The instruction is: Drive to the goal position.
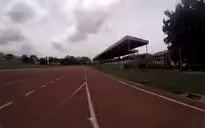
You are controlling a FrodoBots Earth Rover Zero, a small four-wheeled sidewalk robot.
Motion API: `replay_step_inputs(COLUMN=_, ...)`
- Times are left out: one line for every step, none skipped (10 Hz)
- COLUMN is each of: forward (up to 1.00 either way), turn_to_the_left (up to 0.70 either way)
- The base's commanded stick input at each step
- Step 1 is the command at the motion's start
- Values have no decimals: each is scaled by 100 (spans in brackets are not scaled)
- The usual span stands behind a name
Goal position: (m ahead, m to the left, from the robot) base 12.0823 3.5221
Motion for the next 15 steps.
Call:
replay_step_inputs(forward=70, turn_to_the_left=9)
replay_step_inputs(forward=70, turn_to_the_left=13)
replay_step_inputs(forward=70, turn_to_the_left=10)
replay_step_inputs(forward=70, turn_to_the_left=4)
replay_step_inputs(forward=70, turn_to_the_left=0)
replay_step_inputs(forward=70, turn_to_the_left=0)
replay_step_inputs(forward=70, turn_to_the_left=0)
replay_step_inputs(forward=70, turn_to_the_left=0)
replay_step_inputs(forward=70, turn_to_the_left=0)
replay_step_inputs(forward=70, turn_to_the_left=0)
replay_step_inputs(forward=70, turn_to_the_left=0)
replay_step_inputs(forward=70, turn_to_the_left=0)
replay_step_inputs(forward=70, turn_to_the_left=0)
replay_step_inputs(forward=70, turn_to_the_left=0)
replay_step_inputs(forward=70, turn_to_the_left=0)
